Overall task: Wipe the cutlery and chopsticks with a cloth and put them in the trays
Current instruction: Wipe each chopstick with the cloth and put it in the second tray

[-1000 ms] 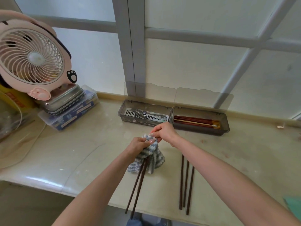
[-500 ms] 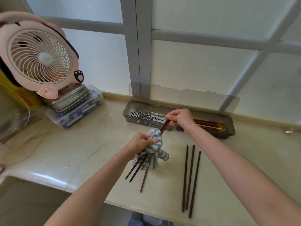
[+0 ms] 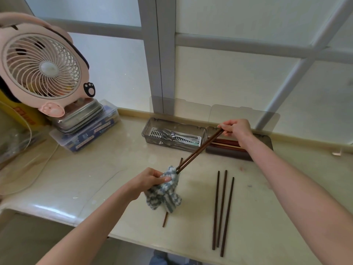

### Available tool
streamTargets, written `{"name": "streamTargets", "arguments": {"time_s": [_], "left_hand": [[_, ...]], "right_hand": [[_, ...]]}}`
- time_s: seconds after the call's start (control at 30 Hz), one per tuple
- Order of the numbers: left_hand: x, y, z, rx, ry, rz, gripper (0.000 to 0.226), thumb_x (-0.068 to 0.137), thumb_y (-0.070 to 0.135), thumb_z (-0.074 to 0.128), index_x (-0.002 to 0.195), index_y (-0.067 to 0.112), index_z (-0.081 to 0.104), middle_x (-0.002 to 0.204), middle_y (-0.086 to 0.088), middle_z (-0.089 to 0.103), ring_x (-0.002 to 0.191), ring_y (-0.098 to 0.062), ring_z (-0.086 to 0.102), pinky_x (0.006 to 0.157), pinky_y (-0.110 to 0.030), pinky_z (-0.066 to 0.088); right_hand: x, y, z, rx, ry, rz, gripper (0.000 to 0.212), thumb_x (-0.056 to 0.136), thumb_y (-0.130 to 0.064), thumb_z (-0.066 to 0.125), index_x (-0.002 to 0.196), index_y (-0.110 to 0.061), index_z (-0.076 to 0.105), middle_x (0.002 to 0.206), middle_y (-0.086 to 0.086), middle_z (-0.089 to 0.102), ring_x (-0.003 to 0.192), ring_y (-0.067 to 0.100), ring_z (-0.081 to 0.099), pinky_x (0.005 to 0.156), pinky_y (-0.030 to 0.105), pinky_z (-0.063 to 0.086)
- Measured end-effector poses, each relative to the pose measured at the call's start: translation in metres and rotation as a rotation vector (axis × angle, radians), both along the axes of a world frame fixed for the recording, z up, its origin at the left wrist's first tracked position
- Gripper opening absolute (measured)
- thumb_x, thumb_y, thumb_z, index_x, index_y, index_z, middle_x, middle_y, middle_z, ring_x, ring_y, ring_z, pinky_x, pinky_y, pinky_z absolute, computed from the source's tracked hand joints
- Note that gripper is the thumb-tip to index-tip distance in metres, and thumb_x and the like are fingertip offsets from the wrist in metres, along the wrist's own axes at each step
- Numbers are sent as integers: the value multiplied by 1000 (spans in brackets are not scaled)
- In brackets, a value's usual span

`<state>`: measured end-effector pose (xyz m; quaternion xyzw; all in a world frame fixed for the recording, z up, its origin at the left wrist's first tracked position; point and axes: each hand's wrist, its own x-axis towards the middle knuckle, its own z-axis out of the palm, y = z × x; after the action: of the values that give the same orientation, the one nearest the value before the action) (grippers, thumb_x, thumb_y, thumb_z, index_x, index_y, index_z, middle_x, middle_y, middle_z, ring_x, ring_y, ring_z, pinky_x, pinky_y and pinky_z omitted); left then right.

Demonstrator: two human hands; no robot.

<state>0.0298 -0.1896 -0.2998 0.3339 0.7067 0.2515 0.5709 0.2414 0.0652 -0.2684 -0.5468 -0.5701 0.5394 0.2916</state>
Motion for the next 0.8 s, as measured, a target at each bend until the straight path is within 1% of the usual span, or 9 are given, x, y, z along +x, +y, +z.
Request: {"name": "streamTargets", "arguments": {"time_s": [0.07,0.17,0.23,0.3,0.43,0.5,0.6,0.7,0.8], "left_hand": [[-12,-13,-3,-21,8,-15,21,86,28,63,83,8,71,82,-9,69,76,-19,64,73,-27,49],[-24,-25,-8,16,-174,160,24,90,23,56,78,5,66,78,-13,65,75,-26,60,69,-29,48],[-22,-16,-7,54,-298,266,30,92,28,51,90,1,65,87,-17,67,81,-28,63,71,-29,50],[-12,2,-3,97,-391,266,38,93,32,48,106,-2,61,100,-18,67,88,-27,65,72,-29,53],[12,32,6,161,-525,211,38,93,31,45,107,-1,60,98,-13,68,82,-21,67,71,-27,54],[16,39,7,162,-530,201,33,97,26,42,104,1,62,98,-12,70,84,-21,68,75,-29,55],[17,41,7,157,-491,167,28,98,22,41,100,3,63,96,-9,69,83,-18,66,79,-29,53],[23,41,9,138,-391,101,23,95,23,49,92,5,63,89,-8,68,76,-16,65,73,-26,53],[30,41,13,162,-231,124,21,89,25,60,83,5,61,79,-8,66,65,-14,63,59,-21,51]], "right_hand": [[12,8,6,-4,22,-25,4,86,2,62,87,-2,66,83,9,69,53,7,58,52,14,51],[22,11,17,-32,-12,106,8,87,3,60,92,2,65,85,9,68,61,11,58,54,14,52],[14,0,18,-46,-13,227,11,87,4,58,95,5,66,83,9,67,59,9,58,54,14,52],[-6,-18,15,-56,-13,360,10,86,6,58,87,2,68,79,11,67,56,9,59,54,15,52],[-43,-54,6,-48,-67,571,9,84,5,62,82,0,69,70,10,68,54,10,62,56,18,54],[-52,-64,4,-42,-108,634,8,86,4,61,84,1,69,68,5,70,56,12,64,58,20,55],[-54,-68,3,-71,-99,660,9,87,8,57,89,8,66,68,8,68,55,14,64,58,23,57],[-57,-75,3,-63,-108,693,10,87,10,57,91,8,66,67,6,69,57,16,65,60,25,58],[-60,-82,3,-49,-104,722,10,85,9,60,90,4,68,70,7,69,58,15,64,59,23,57]]}}
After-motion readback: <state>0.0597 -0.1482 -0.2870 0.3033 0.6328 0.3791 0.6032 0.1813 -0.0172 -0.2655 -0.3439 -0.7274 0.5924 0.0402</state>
